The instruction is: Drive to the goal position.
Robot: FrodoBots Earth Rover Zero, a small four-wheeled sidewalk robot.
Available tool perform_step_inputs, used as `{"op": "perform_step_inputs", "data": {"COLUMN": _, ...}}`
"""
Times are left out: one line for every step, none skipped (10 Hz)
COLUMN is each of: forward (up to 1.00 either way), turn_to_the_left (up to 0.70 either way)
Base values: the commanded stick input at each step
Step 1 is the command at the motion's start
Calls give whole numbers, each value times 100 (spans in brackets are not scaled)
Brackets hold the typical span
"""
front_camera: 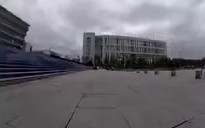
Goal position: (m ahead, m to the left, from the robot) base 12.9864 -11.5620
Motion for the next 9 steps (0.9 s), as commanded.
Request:
{"op": "perform_step_inputs", "data": {"forward": 70, "turn_to_the_left": 0}}
{"op": "perform_step_inputs", "data": {"forward": 70, "turn_to_the_left": 0}}
{"op": "perform_step_inputs", "data": {"forward": 70, "turn_to_the_left": 0}}
{"op": "perform_step_inputs", "data": {"forward": 70, "turn_to_the_left": 0}}
{"op": "perform_step_inputs", "data": {"forward": 70, "turn_to_the_left": 0}}
{"op": "perform_step_inputs", "data": {"forward": 70, "turn_to_the_left": 0}}
{"op": "perform_step_inputs", "data": {"forward": 70, "turn_to_the_left": 0}}
{"op": "perform_step_inputs", "data": {"forward": 70, "turn_to_the_left": 0}}
{"op": "perform_step_inputs", "data": {"forward": 70, "turn_to_the_left": 0}}
